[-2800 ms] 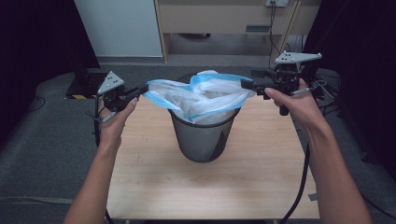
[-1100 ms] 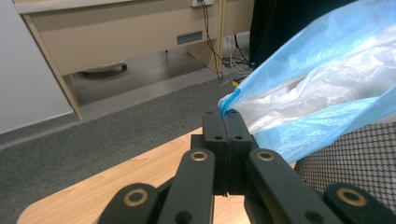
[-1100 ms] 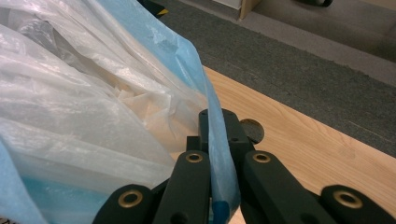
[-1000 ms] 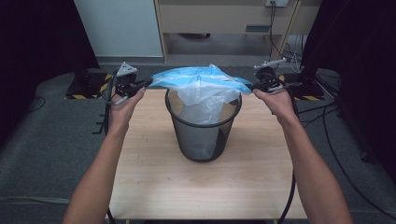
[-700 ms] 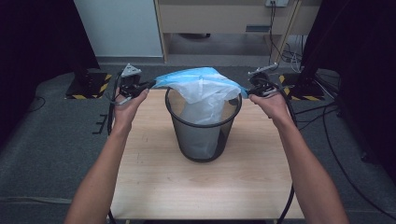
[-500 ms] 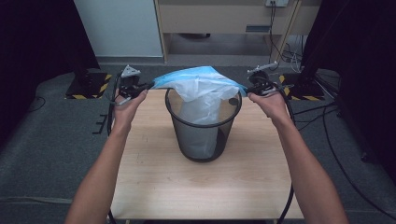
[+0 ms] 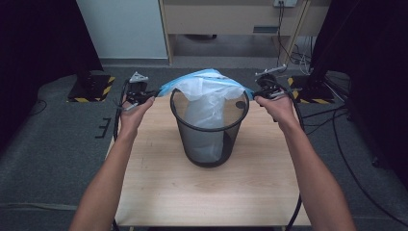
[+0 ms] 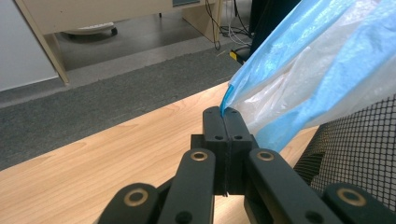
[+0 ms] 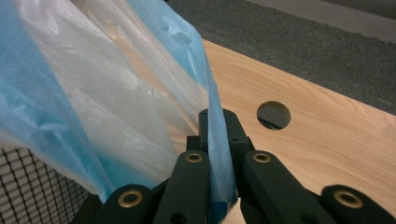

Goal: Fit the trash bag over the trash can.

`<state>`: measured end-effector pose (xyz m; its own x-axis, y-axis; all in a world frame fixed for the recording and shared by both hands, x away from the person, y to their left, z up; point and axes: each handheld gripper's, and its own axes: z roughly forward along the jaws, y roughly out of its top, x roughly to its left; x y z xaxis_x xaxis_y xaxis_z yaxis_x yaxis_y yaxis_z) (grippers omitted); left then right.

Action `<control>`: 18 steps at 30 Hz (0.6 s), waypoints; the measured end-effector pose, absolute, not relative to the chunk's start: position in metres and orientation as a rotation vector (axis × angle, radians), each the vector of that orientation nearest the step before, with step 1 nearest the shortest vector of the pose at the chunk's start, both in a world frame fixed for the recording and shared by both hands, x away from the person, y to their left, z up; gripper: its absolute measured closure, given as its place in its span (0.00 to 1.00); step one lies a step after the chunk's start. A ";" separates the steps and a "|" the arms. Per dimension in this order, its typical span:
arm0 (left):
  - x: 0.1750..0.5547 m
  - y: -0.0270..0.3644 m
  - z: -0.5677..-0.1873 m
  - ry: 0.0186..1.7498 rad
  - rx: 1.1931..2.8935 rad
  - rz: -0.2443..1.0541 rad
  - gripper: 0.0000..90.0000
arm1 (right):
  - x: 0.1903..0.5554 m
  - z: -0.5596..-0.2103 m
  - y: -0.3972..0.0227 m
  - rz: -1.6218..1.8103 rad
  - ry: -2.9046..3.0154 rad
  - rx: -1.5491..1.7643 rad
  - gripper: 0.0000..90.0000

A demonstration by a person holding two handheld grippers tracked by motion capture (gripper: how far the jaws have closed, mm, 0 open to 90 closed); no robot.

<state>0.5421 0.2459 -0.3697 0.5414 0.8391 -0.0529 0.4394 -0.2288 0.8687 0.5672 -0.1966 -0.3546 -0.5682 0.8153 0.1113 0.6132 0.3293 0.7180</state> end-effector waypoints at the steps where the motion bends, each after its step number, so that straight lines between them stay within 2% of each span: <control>1: 0.543 0.246 -0.371 1.053 1.857 0.535 1.00 | 0.568 -0.356 -0.198 1.070 2.333 1.287 1.00; 18: 0.551 0.245 -0.382 1.090 1.882 0.497 1.00 | 0.567 -0.356 -0.200 1.063 2.340 1.341 1.00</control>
